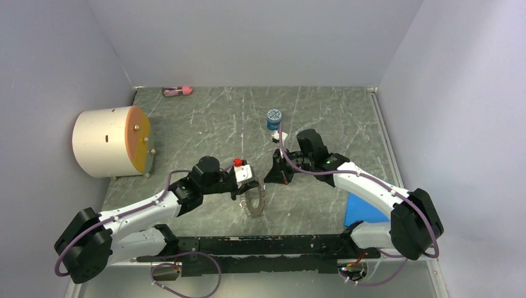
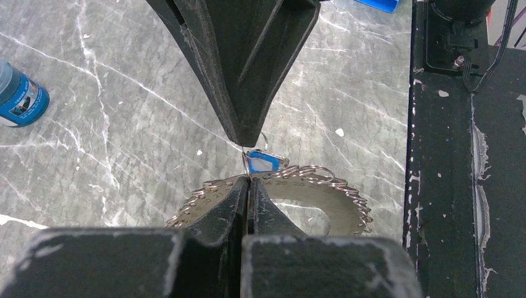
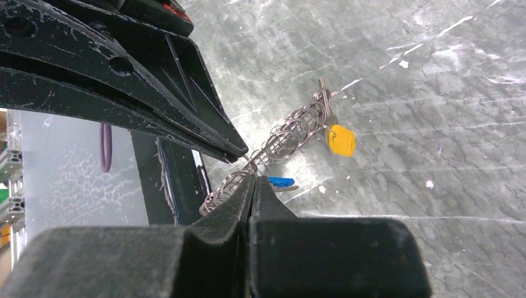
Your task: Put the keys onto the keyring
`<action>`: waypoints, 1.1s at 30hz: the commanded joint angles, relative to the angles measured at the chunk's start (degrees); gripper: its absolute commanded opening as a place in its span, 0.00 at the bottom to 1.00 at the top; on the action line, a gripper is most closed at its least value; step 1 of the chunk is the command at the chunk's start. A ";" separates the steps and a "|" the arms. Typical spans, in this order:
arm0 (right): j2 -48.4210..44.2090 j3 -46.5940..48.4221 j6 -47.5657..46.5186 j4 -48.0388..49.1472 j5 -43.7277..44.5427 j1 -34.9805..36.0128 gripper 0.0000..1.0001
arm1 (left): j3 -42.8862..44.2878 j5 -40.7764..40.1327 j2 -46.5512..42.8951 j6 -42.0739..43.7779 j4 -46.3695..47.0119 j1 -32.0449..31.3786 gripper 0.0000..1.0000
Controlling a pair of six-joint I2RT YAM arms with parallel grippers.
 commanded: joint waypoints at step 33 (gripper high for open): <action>-16.18 -8.36 0.06 13.95 4.11 -3.84 0.92 | -4.35 1.92 -3.95 -4.52 13.26 -0.39 0.03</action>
